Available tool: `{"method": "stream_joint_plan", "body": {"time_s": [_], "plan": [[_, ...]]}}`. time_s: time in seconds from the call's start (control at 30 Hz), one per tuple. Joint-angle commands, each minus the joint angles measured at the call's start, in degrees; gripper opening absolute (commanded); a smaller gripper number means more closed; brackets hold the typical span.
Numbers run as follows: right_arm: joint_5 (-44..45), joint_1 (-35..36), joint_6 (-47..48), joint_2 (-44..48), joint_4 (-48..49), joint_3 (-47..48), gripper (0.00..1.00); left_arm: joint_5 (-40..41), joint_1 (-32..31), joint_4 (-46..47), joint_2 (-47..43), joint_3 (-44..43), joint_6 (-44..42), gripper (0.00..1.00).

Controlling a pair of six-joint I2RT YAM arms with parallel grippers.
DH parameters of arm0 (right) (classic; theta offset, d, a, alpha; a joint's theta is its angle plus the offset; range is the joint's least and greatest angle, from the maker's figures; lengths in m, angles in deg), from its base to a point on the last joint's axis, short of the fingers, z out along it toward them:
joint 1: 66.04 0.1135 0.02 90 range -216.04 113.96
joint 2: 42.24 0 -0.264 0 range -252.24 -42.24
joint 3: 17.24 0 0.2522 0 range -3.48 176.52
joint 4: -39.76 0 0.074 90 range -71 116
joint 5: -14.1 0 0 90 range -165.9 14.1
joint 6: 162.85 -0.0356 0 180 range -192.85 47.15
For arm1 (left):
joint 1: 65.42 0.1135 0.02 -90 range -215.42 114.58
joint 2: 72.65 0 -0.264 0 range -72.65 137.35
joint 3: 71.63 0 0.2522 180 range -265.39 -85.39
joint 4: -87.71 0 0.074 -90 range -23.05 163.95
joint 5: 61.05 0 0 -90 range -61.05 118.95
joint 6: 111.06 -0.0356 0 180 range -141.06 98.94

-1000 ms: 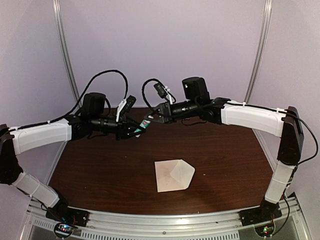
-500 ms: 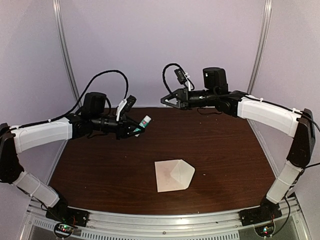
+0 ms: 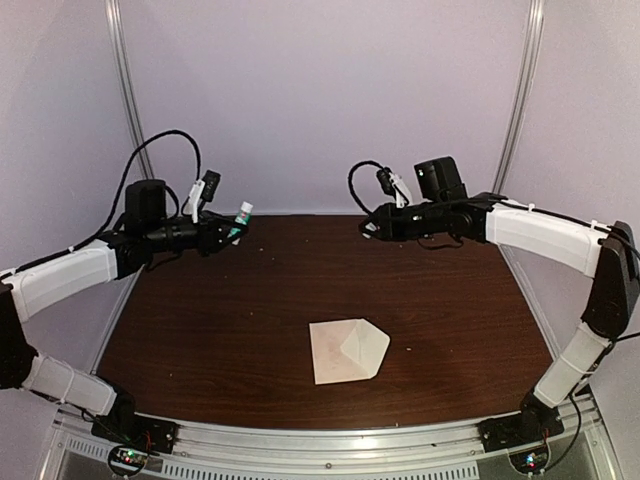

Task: Place the letter into the envelope and seal it
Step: Put down the solid glue cap at the center of the board.

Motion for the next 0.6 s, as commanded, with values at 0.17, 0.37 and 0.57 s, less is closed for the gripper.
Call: {"method": "stream_joint_plan", "body": {"time_s": [0.17,0.37,0.57], "plan": [[23.0,-5.2,-0.2,0.7,-3.1,-13.7,0.19,13.4,7.2,3.2,-9.0,1.5,0.0,0.04],[27.6,-6.5,-0.6,-4.0,-3.3,-15.1,0.21,14.6,7.2,2.2,-10.0,1.1,-1.3,0.04],[30.0,-7.8,-2.0,-7.5,-1.2,-17.2,0.21,13.7,7.2,2.4,-9.9,1.1,-0.9,0.04]]}}
